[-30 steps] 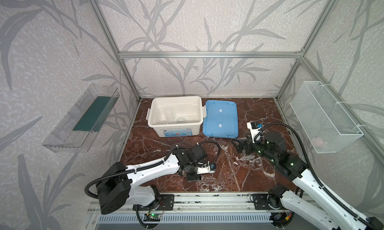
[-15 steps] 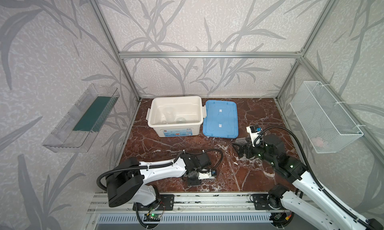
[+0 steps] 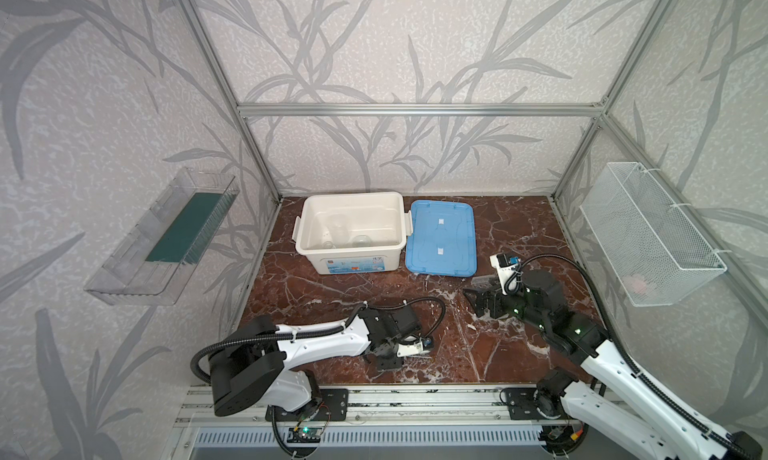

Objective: Organize the chemistry lab equipment
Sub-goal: 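Lower the left gripper onto the thin gold-tipped rod and close on it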

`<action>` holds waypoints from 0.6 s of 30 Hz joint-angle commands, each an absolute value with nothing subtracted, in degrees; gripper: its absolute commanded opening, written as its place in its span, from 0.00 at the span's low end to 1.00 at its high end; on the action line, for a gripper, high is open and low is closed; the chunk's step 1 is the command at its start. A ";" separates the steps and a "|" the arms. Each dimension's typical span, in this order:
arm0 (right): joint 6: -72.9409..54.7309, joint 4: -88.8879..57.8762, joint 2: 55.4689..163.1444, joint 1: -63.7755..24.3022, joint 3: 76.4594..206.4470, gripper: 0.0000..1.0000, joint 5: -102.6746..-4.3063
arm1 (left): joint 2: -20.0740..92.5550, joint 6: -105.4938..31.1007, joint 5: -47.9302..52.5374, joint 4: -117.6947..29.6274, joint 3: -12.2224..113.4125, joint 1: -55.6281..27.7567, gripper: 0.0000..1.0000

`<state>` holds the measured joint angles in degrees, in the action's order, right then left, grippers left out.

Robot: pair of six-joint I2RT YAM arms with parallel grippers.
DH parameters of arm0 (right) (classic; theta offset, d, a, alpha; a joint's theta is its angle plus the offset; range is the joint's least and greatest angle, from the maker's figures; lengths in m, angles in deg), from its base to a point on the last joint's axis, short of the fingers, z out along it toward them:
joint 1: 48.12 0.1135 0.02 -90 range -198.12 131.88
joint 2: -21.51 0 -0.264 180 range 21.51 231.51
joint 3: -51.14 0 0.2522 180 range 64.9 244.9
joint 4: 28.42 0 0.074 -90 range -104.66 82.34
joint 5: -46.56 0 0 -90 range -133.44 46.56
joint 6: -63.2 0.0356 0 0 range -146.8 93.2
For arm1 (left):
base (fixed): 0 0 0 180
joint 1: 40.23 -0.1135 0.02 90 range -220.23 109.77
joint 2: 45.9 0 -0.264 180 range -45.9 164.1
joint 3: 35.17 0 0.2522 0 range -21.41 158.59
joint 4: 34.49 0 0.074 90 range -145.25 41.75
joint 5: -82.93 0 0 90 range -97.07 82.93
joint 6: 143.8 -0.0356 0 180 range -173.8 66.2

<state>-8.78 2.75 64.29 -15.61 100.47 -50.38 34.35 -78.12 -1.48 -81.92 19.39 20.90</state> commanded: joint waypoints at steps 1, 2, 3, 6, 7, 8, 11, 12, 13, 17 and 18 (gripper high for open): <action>-8.45 1.60 63.94 -15.86 99.88 0.99 -50.39 | 35.61 -78.41 -1.89 -81.98 19.24 20.89 0.37; -8.43 1.52 63.87 -15.81 99.77 0.99 -50.34 | 36.03 -78.41 -1.81 -82.17 19.37 20.90 0.36; -8.44 1.49 63.82 -15.80 99.68 0.99 -50.30 | 36.37 -78.41 -1.71 -82.21 19.41 20.93 0.35; -8.43 1.51 63.83 -15.83 99.58 0.99 -50.21 | 37.73 -78.37 -1.68 -82.27 19.67 20.87 0.30; -8.37 1.43 63.87 -15.83 99.52 0.99 -50.28 | 38.19 -78.33 -1.63 -82.27 19.84 20.90 0.30; -8.26 1.28 63.86 -15.86 99.44 0.99 -50.29 | 38.38 -78.32 -1.61 -82.16 19.98 20.92 0.29; -8.19 1.24 63.69 -15.85 99.35 0.99 -50.21 | 38.54 -78.41 -1.27 -81.69 19.90 20.92 0.24; -8.17 1.25 63.61 -15.78 99.22 0.99 -50.13 | 38.63 -78.41 -1.42 -81.74 19.89 20.91 0.24; -8.17 1.25 63.67 -15.81 99.18 0.99 -50.17 | 38.80 -78.41 -1.54 -81.74 19.81 20.91 0.23; -8.08 0.92 63.78 -15.81 98.73 0.99 -50.05 | 38.78 -78.65 -1.99 -81.60 19.83 20.89 0.15; -8.01 0.86 63.80 -15.85 98.67 0.99 -50.03 | 38.63 -78.59 -1.97 -81.52 19.76 20.91 0.14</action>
<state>-8.35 2.16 64.25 -15.61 99.34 -50.36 37.43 -78.10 -1.64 -81.51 19.81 20.90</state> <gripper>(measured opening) 0.989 0.150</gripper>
